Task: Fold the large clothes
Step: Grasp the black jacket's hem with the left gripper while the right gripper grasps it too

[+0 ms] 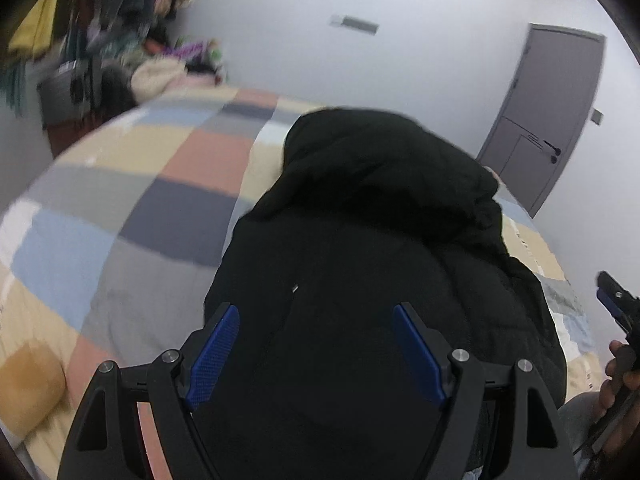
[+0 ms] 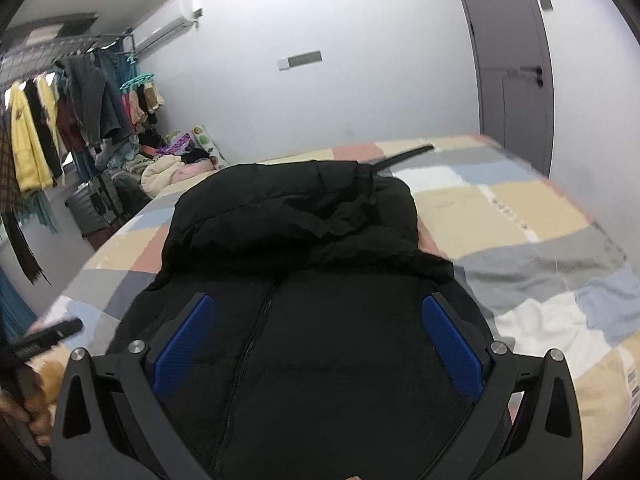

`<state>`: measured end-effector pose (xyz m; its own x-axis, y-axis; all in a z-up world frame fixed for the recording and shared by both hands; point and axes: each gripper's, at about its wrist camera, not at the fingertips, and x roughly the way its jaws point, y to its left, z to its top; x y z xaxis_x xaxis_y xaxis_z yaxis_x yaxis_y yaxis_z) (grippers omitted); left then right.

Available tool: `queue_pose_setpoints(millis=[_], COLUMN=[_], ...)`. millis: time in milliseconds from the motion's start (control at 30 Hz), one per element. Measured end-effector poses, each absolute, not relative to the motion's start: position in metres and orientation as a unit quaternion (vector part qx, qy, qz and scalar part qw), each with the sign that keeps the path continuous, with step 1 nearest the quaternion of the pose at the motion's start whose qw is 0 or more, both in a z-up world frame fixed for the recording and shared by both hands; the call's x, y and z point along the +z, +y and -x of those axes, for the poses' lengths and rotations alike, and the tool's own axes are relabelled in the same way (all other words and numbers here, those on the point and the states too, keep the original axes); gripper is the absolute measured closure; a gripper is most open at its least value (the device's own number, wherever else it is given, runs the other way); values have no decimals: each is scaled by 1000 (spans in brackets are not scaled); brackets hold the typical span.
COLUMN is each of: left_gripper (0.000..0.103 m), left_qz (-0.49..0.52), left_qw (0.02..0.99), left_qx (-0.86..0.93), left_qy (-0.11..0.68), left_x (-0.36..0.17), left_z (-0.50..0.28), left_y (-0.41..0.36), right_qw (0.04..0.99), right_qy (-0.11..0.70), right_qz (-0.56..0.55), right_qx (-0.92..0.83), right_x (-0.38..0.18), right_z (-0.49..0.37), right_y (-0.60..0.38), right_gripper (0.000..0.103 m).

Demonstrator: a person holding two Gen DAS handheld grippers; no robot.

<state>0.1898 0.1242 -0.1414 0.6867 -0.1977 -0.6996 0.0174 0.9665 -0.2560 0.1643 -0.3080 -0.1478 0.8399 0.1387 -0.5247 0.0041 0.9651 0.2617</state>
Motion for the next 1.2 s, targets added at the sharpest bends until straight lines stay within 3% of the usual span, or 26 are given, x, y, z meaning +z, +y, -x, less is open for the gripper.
queue_pose_setpoints(millis=[333,633,933,1067,1200], left_gripper=[24,24,24,14,10], left_qz=[190,311,333,288,297], left_qw=[857,777,739,746,737], left_qx=[-40,-42,-6,10,4], left_qy=[477,545,586,600,607], left_x=[-181,-235,-271,-277,-287], left_z=[-207,-213,-217,-224,-228], left_y=[178,211,217,204,202], right_qw=[931,849,774,747,727], right_qy=[346,460,509,534,569], right_qz=[-112,-248,-350,-358,-336], right_qx=[13,78,141,167,187], right_x=[-133,-224,-296,-314,-330], right_z=[-159,-160,-177,-189,-203], right_y=[-388,-478,-492,-481,-457], right_gripper=[0,8,13,12,13])
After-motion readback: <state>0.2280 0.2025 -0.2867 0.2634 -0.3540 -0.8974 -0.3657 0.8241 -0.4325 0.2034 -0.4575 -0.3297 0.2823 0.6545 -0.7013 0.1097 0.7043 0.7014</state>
